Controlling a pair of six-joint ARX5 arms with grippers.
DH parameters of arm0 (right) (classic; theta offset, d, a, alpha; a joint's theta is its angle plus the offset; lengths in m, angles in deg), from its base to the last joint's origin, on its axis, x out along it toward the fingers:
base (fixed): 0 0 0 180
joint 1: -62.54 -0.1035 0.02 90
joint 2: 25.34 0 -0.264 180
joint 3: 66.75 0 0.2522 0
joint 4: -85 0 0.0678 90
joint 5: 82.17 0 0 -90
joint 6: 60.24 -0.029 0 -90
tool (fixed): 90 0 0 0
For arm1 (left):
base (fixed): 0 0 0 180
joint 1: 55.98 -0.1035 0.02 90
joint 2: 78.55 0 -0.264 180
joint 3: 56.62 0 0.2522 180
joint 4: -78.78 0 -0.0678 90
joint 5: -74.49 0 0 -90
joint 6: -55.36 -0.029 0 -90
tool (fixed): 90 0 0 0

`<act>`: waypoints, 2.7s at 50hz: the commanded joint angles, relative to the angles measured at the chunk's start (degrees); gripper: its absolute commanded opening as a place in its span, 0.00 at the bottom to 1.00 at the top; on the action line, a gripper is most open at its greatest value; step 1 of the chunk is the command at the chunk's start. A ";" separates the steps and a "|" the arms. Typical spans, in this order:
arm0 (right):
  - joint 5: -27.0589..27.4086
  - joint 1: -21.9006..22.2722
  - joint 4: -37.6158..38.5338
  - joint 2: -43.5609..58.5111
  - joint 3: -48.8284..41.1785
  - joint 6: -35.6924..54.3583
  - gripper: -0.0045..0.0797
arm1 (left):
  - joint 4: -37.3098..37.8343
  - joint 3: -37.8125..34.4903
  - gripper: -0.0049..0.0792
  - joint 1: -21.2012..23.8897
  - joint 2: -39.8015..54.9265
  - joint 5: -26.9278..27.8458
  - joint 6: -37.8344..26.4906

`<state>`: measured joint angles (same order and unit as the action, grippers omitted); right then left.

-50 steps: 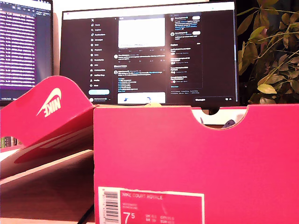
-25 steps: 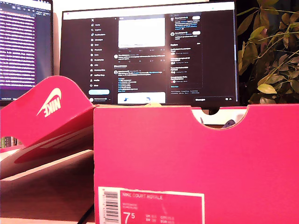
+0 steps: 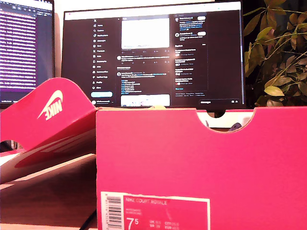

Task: Close the red shoebox by pushing the lid with your left arm and holding the box in place with your right arm

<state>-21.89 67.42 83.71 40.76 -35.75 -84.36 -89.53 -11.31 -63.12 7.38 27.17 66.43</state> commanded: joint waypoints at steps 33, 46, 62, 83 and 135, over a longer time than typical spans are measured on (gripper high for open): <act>-3.02 -3.28 4.63 10.62 3.19 1.60 0.04 | 13.44 7.91 0.04 6.21 4.11 3.08 -4.04; -3.02 -7.61 5.20 10.62 3.19 1.53 0.04 | 15.72 7.91 0.04 6.14 4.20 4.50 -4.76; -2.84 -9.75 5.22 10.62 3.23 1.38 0.04 | 19.19 14.12 0.04 6.14 4.17 5.68 -4.79; -2.75 -9.77 5.22 10.62 3.23 1.42 0.04 | 38.16 30.34 0.04 6.99 3.19 10.08 -10.05; -2.75 -11.52 5.33 10.62 3.23 1.49 0.04 | 26.56 34.51 0.04 22.95 -6.25 12.04 2.21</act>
<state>-21.56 59.77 88.78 51.08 -33.22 -82.85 -64.00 26.73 -43.60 -1.89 40.39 65.84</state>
